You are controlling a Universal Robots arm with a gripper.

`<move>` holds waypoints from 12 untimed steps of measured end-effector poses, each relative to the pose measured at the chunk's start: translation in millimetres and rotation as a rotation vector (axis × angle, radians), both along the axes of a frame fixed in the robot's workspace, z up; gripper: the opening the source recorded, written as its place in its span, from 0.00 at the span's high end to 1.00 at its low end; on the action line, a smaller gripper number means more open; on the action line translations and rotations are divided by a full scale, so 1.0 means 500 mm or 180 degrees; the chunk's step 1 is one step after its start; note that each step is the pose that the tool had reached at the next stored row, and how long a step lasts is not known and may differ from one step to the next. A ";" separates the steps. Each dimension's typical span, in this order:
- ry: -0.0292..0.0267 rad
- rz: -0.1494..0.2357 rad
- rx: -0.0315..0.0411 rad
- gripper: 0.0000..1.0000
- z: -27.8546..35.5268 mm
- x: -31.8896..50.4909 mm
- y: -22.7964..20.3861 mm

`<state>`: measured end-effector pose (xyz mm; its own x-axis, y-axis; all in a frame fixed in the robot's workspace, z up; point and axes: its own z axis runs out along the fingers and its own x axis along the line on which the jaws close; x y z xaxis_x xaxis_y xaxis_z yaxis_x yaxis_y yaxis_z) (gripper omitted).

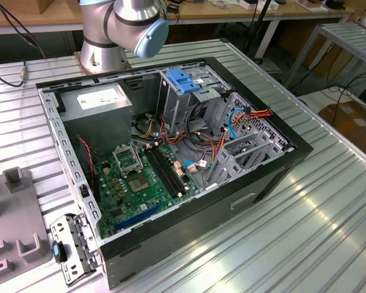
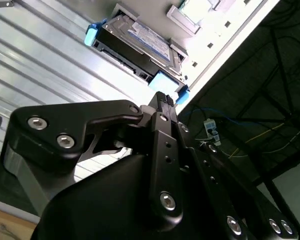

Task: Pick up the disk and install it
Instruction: 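Pick up the disk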

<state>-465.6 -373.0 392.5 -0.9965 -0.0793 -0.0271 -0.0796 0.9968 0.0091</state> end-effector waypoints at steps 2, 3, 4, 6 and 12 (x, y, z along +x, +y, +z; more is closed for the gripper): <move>0.0000 0.0080 0.0000 0.89 0.000 0.000 0.0000; 0.0000 0.0114 0.0000 0.89 0.000 0.000 0.0000; 0.0000 0.0154 0.0000 0.89 0.000 0.000 0.0000; 0.0000 0.0224 0.0000 0.89 0.000 0.000 0.0000; 0.0000 0.0444 0.0000 0.89 0.000 0.000 0.0000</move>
